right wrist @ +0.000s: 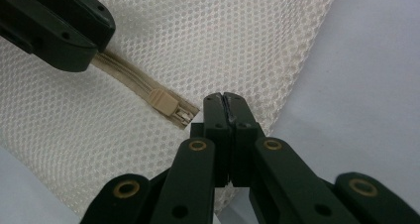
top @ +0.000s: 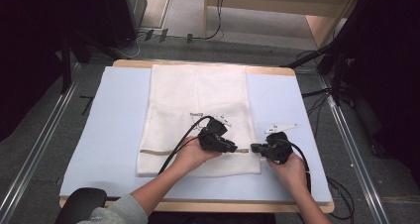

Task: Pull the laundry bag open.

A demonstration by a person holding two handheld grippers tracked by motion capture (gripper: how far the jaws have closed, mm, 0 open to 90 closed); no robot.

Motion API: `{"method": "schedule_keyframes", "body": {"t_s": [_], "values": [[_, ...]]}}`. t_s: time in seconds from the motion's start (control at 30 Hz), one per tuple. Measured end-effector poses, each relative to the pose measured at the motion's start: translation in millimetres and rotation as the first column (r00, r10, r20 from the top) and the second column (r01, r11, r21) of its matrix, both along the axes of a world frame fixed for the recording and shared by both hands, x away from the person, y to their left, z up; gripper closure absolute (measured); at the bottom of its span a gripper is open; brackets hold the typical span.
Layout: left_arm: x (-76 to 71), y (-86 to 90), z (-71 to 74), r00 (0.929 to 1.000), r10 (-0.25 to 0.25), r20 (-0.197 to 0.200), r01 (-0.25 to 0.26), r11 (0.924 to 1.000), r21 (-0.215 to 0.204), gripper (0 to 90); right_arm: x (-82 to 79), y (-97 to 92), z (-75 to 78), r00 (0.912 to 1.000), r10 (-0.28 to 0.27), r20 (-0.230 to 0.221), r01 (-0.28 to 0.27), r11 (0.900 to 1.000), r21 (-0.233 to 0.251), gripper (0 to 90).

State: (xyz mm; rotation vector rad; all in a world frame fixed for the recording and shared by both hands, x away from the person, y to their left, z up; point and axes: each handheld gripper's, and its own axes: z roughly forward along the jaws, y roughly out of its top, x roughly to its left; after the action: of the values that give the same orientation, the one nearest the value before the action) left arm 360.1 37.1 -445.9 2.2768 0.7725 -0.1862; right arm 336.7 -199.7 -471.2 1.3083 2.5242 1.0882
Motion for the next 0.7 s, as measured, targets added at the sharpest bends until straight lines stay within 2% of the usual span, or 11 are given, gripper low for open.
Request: {"method": "schedule_keyframes", "body": {"t_s": [0.37, 0.4, 0.7], "values": [[2.5, -18.2, -13.8, 0.9996, -0.003, -0.027, 0.004, 0.9997, 0.025, 79.5, -0.6, 0.8, 0.2, 0.9999, 0.006, 0.009, -0.006, 0.9999, -0.009, 90.0], [2.8, -19.6, -15.4, 0.9995, 0.004, -0.031, -0.004, 0.9999, 0.010, 79.7, -0.7, 0.6, 0.4, 1.0000, 0.003, 0.004, -0.003, 1.0000, -0.007, 90.0], [3.2, -29.4, -21.0, 0.9992, 0.003, -0.039, -0.003, 1.0000, -0.005, 80.0, -1.2, 1.2, 0.3, 0.9999, 0.001, 0.011, -0.001, 0.9999, -0.011, 90.0]]}}
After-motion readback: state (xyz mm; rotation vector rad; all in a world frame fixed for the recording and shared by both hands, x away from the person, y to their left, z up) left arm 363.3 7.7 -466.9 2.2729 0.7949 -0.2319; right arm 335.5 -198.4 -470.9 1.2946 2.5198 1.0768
